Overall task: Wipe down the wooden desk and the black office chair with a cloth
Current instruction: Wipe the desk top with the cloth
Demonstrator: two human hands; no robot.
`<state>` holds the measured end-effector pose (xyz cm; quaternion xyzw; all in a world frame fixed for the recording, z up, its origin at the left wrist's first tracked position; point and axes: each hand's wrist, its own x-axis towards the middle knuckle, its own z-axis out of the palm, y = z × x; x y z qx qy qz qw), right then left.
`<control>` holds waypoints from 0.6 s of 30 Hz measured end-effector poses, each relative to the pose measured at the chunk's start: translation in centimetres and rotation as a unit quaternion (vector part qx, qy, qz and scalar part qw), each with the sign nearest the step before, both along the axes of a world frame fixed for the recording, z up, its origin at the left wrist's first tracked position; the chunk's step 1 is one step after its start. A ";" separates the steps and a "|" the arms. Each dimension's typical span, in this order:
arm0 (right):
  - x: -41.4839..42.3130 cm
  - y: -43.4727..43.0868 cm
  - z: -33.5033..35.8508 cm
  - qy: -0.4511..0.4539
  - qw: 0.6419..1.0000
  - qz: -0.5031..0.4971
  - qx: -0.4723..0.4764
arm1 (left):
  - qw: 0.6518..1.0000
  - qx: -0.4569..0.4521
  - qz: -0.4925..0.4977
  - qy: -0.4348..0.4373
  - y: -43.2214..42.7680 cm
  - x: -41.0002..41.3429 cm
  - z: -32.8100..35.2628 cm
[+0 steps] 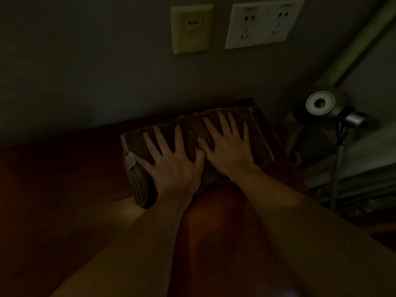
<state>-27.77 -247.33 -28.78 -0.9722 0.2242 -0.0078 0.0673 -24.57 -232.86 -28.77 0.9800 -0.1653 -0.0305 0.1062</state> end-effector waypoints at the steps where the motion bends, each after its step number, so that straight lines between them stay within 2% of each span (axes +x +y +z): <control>1: 0.3 -0.2 0.0 0.000 1.000 -0.001 0.003 | 1.000 -0.001 0.000 0.001 -0.2 0.2 0.1; 18: 3.7 -2.4 -0.2 -0.009 1.000 -0.001 -0.005 | 1.000 -0.011 0.003 -0.012 -2.4 3.4 0.0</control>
